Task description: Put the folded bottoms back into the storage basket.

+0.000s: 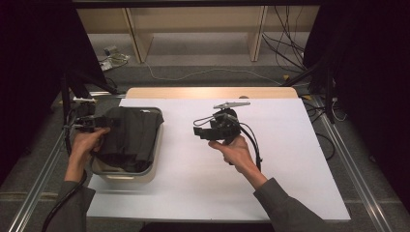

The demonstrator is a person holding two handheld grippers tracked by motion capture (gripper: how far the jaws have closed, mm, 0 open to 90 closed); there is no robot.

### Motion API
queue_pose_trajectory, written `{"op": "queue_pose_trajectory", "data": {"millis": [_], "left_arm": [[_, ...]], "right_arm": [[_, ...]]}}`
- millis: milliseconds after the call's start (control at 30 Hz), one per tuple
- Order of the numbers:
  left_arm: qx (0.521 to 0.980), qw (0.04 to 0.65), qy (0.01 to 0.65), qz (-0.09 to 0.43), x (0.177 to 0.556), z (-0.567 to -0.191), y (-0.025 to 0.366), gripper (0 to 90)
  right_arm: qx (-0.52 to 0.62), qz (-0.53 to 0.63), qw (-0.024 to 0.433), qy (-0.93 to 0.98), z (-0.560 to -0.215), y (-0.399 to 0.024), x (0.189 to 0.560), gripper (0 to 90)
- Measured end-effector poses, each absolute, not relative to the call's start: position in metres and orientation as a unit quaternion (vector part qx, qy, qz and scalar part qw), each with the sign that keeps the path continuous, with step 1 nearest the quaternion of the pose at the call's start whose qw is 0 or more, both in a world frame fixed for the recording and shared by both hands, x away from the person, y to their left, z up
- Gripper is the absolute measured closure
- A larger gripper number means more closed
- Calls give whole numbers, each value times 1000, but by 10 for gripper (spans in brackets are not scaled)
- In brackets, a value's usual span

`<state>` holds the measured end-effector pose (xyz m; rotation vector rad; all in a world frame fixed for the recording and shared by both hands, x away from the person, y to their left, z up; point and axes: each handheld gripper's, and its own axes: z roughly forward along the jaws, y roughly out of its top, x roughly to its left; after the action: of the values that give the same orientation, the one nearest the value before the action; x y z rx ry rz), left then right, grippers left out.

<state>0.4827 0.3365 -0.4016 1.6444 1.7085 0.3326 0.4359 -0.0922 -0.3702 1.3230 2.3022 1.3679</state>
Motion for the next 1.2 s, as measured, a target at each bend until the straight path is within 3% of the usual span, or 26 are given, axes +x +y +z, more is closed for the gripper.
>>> {"op": "queue_pose_trajectory", "data": {"millis": [67,200,467,1000,1200], "left_arm": [[650,352,660,135,487,-405,330,582],[653,344,661,136,491,-408,328,692],[660,320,669,119,502,-429,319,769],[662,287,678,137,510,-446,301,761],[662,297,676,131,505,-435,303,553]], "right_arm": [[444,456,85,767,-371,-100,434,290],[447,456,89,765,-373,-109,432,290],[454,454,90,761,-379,-124,429,291],[448,451,96,766,-384,-125,425,291],[446,453,110,764,-385,-130,425,285]]}}
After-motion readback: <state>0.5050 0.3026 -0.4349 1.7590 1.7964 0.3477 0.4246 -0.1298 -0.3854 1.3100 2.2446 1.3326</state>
